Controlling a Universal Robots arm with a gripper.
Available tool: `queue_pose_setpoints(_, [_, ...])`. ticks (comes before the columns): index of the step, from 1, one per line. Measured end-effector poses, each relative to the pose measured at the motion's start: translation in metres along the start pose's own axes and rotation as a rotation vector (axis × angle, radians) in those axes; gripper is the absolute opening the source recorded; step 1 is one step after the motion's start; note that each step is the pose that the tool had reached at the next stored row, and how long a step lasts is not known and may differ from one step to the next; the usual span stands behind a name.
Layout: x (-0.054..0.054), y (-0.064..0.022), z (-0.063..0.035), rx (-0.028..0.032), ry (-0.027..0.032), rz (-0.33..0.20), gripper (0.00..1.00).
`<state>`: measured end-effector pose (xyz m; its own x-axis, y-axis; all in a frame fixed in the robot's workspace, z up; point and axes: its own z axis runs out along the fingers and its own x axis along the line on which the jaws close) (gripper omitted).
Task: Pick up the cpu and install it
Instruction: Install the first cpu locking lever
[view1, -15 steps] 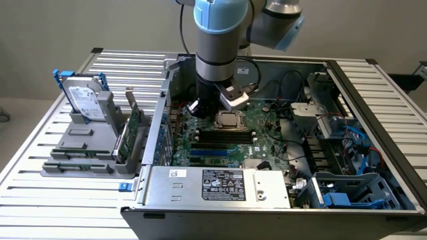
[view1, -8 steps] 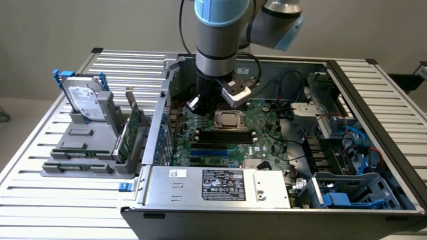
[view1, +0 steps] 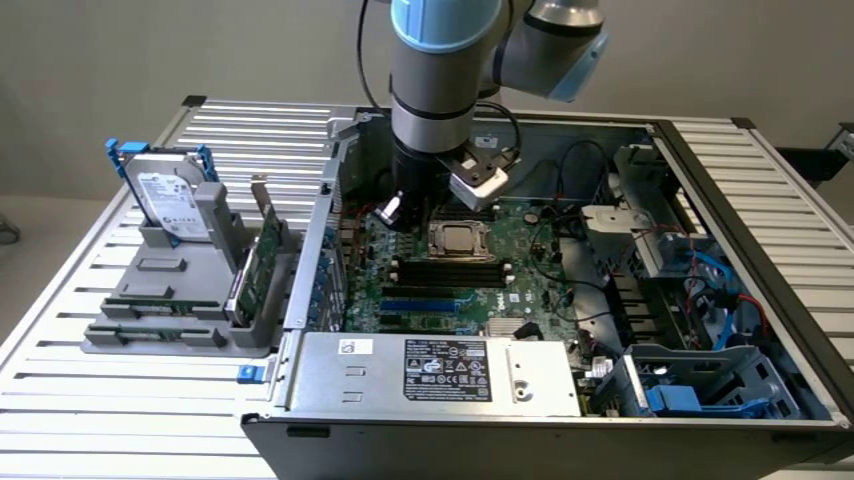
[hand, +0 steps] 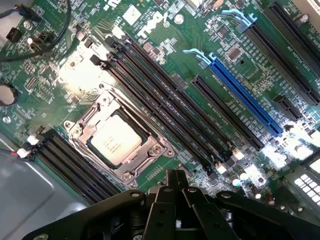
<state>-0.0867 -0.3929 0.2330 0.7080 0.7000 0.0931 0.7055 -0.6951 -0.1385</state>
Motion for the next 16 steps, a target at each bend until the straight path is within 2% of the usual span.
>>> queue_pose_setpoints(3, [0.0007,-0.0005,0.0002,-0.0006,-0.0009,-0.033,0.11])
queue_pose_setpoints(6, [0.0008,-0.0008,0.0003,0.0023,-0.0047,-0.066,0.11])
queue_pose_setpoints(16, [0.0018,-0.0017,0.0004,0.0159,-0.0241,-0.206,0.11])
